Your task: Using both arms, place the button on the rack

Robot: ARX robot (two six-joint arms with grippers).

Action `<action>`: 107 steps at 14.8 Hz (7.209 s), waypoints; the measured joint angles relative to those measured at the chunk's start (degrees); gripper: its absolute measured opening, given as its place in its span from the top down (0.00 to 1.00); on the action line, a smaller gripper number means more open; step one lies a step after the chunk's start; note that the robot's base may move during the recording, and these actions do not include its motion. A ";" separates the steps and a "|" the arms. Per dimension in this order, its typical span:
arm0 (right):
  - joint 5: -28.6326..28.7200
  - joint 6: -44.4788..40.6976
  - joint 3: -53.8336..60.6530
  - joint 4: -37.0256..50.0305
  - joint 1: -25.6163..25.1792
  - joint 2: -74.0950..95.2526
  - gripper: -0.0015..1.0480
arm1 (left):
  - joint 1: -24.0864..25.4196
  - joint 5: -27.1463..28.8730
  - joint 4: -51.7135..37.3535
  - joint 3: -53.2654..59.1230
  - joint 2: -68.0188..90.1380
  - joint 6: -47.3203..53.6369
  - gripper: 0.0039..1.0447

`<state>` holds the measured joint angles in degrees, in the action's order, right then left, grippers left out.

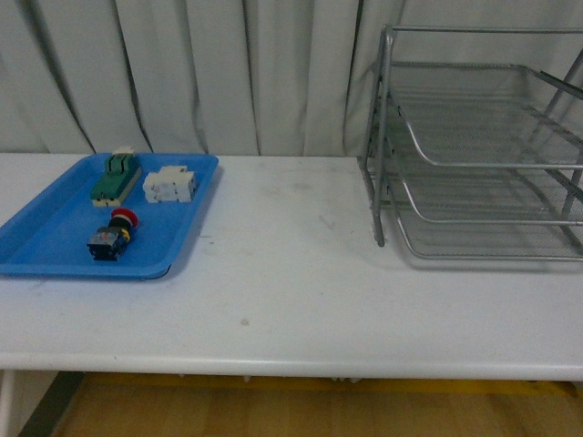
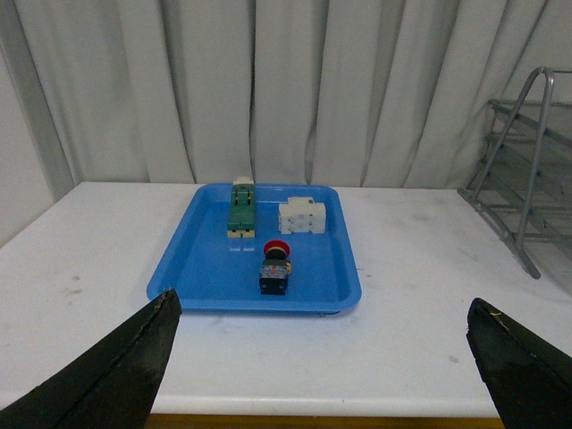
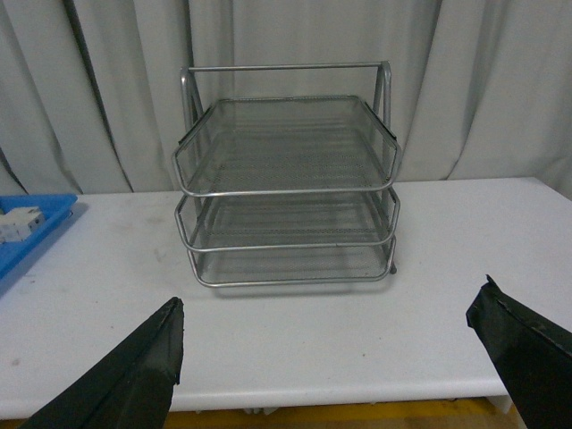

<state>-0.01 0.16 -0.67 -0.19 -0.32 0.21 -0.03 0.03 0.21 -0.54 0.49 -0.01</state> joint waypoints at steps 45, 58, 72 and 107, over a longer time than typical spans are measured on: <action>9.35 82.77 -25.83 64.19 -0.46 112.54 0.87 | 0.00 -0.02 0.00 0.00 0.00 0.00 0.06; -1.03 10.67 -1.29 64.48 1.90 65.83 0.57 | 0.02 -0.02 0.02 0.00 0.00 0.00 0.06; -0.15 0.22 0.02 23.19 0.31 22.64 0.98 | 0.02 -0.02 0.00 0.00 0.00 0.02 0.06; 0.00 0.00 0.00 -0.02 0.31 0.02 0.06 | 3.28 -1.97 8.72 -85.09 129.92 4.96 0.06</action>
<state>-0.01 0.16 -0.67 -0.21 -0.01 0.23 3.25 -1.93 8.93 -85.62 130.41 4.95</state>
